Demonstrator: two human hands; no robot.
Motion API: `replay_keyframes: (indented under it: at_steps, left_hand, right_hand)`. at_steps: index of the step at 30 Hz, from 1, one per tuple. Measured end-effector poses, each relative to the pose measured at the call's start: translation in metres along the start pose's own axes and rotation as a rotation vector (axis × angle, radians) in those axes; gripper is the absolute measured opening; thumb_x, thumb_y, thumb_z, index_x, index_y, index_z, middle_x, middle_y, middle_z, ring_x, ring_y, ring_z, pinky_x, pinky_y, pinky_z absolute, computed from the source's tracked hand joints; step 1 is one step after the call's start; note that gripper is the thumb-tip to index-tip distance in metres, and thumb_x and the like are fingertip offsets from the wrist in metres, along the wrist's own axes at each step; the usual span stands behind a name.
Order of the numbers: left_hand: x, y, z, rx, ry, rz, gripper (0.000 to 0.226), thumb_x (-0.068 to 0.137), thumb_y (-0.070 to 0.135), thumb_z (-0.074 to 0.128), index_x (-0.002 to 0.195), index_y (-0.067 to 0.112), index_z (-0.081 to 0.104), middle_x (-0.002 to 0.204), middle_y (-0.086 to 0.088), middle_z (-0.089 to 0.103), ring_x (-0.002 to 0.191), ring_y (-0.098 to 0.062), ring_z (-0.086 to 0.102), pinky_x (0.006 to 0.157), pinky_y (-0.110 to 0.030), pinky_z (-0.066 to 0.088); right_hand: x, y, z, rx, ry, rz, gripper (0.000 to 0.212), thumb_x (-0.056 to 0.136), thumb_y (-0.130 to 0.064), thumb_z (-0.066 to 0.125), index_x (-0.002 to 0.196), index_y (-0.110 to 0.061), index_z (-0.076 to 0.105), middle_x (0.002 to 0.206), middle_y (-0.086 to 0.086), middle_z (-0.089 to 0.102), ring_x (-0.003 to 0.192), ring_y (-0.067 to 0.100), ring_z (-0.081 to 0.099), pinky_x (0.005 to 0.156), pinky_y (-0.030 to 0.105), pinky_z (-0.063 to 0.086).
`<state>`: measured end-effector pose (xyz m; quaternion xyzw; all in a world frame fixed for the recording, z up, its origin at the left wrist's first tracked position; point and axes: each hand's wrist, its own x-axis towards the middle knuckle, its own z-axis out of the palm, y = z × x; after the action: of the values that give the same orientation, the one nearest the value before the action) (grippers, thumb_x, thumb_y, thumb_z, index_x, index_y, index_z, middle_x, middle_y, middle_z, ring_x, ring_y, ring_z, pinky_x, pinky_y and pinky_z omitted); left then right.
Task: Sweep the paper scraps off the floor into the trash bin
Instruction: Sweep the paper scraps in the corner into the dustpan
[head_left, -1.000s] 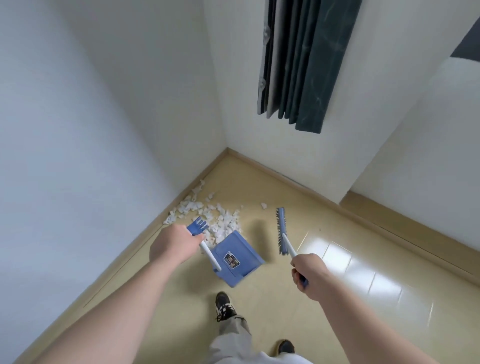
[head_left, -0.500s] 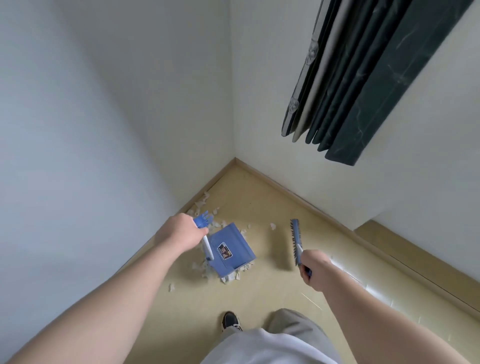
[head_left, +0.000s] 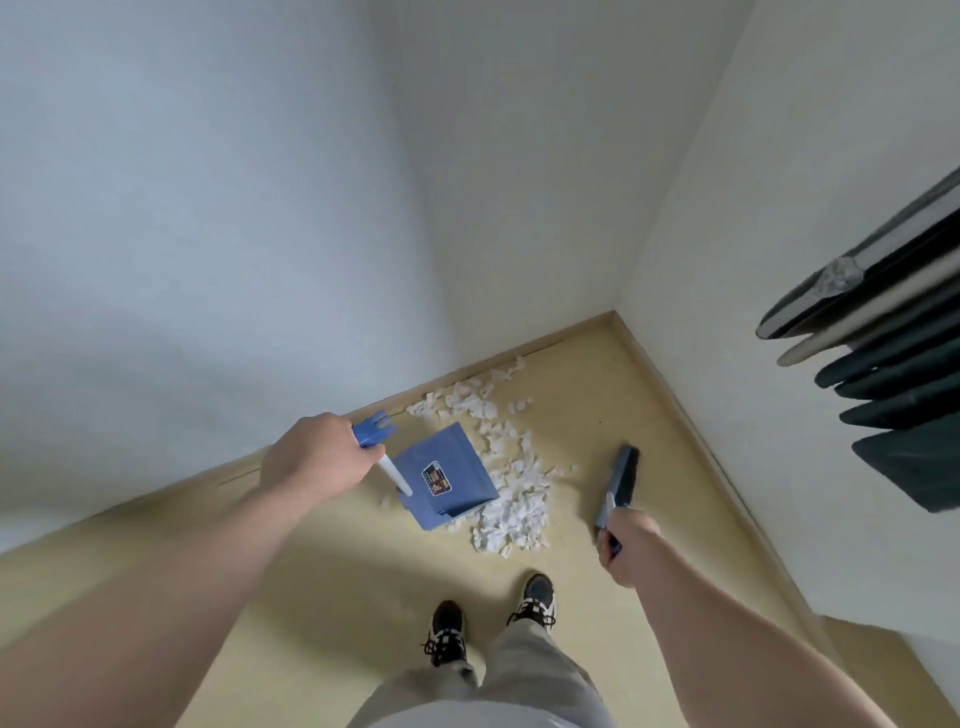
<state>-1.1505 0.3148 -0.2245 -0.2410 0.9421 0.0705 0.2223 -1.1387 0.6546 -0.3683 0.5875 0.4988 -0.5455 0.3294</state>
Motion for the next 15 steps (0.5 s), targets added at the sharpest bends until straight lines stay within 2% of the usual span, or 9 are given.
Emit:
replay_keyframes:
  at_steps: [2,4,5,7,9,12,15]
  left_hand:
    - [0.01,-0.017,0.009,0.021,0.027,-0.009,0.049,0.081,0.064,0.048,0.079,0.02,0.069,0.072,0.005,0.067,0.066,-0.015,0.062,0.059,-0.027,0.049]
    - [0.02,-0.037,0.026,0.077,0.035,0.016,0.063,0.076,0.072,0.03,0.087,0.028,0.074,0.074,0.01,0.07,0.059,-0.008,0.06,0.056,-0.027,0.051]
    - [0.02,-0.042,0.031,0.081,0.037,-0.012,0.058,0.079,0.07,0.033,0.08,0.026,0.072,0.068,0.009,0.067,0.054,-0.009,0.056,0.052,-0.027,0.046]
    - [0.018,-0.045,0.031,0.051,0.036,-0.091,0.043,0.089,0.054,0.052,0.064,0.019,0.056,0.057,0.005,0.055,0.049,-0.013,0.049,0.048,-0.026,0.034]
    - [0.02,-0.052,0.035,0.004,0.035,-0.17,0.042,0.091,0.045,0.056,0.062,0.016,0.05,0.057,0.002,0.053,0.051,-0.017,0.05,0.049,-0.026,0.032]
    - [0.024,-0.074,0.047,-0.042,0.034,-0.282,0.044,0.091,0.047,0.057,0.061,0.015,0.052,0.055,0.001,0.054,0.052,-0.021,0.054,0.051,-0.025,0.035]
    - [0.021,-0.092,0.052,-0.016,0.055,-0.346,0.047,0.092,0.049,0.057,0.06,0.015,0.051,0.055,0.0,0.055,0.051,-0.021,0.053,0.053,-0.025,0.036]
  right_hand:
    - [0.005,-0.026,0.023,-0.014,-0.011,0.013,0.011,0.095,-0.015,0.05,0.1,-0.017,0.06,0.087,0.002,0.053,0.058,0.013,0.046,0.034,0.015,0.041]
    - [0.008,-0.048,0.052,-0.068,0.029,0.003,0.007,0.094,-0.012,0.053,0.092,-0.014,0.06,0.081,0.003,0.054,0.06,0.014,0.048,0.034,0.018,0.044]
    - [0.008,-0.058,0.067,-0.099,0.052,-0.006,0.008,0.093,-0.011,0.054,0.088,-0.013,0.059,0.079,0.004,0.053,0.061,0.014,0.048,0.034,0.019,0.045]
    - [0.007,-0.078,0.095,-0.145,0.038,-0.018,0.013,0.092,-0.009,0.053,0.08,-0.012,0.056,0.077,0.003,0.052,0.06,0.013,0.047,0.034,0.016,0.045]
    - [0.009,-0.097,0.118,-0.183,0.067,-0.039,0.016,0.092,-0.008,0.053,0.077,-0.013,0.054,0.076,0.003,0.052,0.059,0.012,0.047,0.034,0.013,0.043]
    - [0.02,-0.118,0.15,-0.258,0.087,-0.073,0.01,0.092,-0.009,0.054,0.09,-0.011,0.063,0.073,0.003,0.051,0.055,0.012,0.043,0.032,0.013,0.041]
    - [0.025,-0.133,0.173,-0.391,0.064,-0.1,0.028,0.097,-0.008,0.047,0.117,-0.008,0.066,0.069,0.004,0.048,0.049,0.012,0.037,0.028,0.011,0.033]
